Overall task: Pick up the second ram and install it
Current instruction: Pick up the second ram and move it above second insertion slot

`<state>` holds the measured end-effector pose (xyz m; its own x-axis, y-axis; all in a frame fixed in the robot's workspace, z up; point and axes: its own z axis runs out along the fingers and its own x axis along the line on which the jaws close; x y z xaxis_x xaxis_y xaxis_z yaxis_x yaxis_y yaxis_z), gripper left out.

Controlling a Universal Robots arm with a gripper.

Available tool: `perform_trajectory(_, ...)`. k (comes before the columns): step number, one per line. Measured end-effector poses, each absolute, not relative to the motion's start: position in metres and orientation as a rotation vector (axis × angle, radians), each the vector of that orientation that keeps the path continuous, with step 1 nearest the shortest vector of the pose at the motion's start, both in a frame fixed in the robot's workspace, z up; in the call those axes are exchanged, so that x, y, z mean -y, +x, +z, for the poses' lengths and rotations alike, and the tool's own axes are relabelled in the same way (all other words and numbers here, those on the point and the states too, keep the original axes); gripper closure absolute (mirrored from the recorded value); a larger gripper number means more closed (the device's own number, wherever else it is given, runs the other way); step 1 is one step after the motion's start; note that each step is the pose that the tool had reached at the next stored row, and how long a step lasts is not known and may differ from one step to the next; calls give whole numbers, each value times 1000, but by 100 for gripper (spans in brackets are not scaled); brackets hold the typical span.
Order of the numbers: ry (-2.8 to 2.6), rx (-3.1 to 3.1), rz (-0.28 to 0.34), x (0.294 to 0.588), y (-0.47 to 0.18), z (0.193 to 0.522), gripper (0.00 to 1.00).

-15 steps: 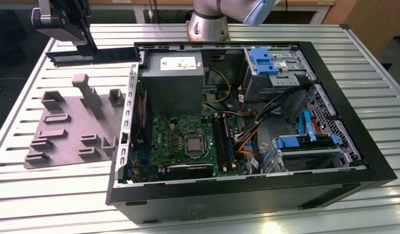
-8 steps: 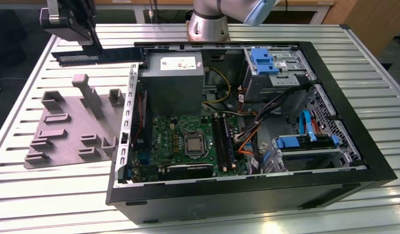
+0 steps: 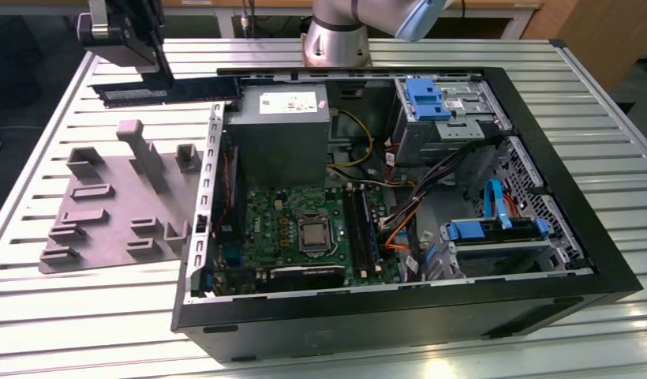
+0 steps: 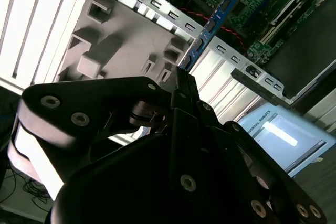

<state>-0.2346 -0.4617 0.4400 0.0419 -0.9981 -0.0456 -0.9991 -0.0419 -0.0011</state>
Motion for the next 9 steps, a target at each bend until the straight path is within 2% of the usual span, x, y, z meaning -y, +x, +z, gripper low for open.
perform_trajectory(9,-2244,-2152,50,462,-228,440,88)
